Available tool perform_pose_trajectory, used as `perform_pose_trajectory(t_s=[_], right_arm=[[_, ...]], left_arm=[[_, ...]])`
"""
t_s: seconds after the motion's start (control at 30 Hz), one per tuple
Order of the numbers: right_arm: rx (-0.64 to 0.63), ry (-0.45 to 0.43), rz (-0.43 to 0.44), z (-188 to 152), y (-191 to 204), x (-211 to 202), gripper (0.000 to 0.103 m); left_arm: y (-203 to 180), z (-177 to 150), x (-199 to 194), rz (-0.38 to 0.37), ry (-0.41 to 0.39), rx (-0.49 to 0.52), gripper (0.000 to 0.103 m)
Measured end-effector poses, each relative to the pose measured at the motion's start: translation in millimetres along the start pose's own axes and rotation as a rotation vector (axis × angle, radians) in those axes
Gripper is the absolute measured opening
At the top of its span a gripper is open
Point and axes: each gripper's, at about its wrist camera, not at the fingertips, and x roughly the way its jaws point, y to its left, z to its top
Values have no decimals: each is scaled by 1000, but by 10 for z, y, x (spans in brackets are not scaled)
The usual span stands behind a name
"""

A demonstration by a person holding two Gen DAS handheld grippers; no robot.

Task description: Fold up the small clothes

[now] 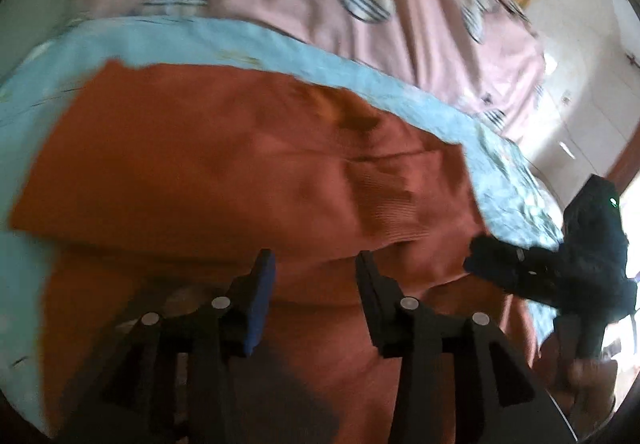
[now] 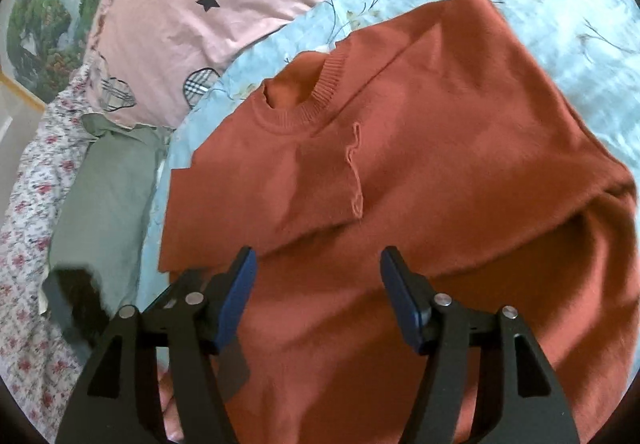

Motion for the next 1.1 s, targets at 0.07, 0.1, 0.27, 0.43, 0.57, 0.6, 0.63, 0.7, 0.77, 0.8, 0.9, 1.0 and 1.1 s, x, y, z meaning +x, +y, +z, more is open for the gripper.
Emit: perform_pose_trajectory(t_s=[0.07,0.1,0.27,0.43,0.57,0.6,0.63,0.7,0.77,0.8,0.9,1.0,1.1], right_arm=[[14,-7,-32,72,-1,118,65],[17,-10,-55,111,-6,176,65],[72,20,-51,253,-67,518,63],[7,9,4,389,190,572,11],[-58,-162,70,552,402,-59,11],[-62,-207,59,587,379,-236,11],[-63,-229,47,613,347,-330,11],[-63,-251,-11,646,193,-466,11],[-42,-226,-74,627,-39,-436,11],[-29,-210,-96,608,-140,-402,11],[-14,-153,-161,493,-397,-236,11],[-6,-132,-186,432,-510,-136,11],[-11,-221,-185,427,-503,-343,11]], left_arm=[[254,-57,-209,70,-30,-36,43],[381,-76,-300,107,-43,-54,43],[1074,-157,-556,228,-72,-192,43],[1465,-124,-489,258,-59,-296,43],[1534,-51,-409,278,-54,-285,43],[1501,-4,-361,283,-51,-278,43],[1488,26,-330,283,-50,-273,43],[1489,68,-288,285,-53,-266,44],[1499,125,-235,293,-52,-268,45],[1485,147,-216,301,-55,-270,45],[1525,139,-236,335,-76,-290,45],[1538,80,-283,325,-98,-308,45],[1466,55,-308,323,-110,-278,45]])
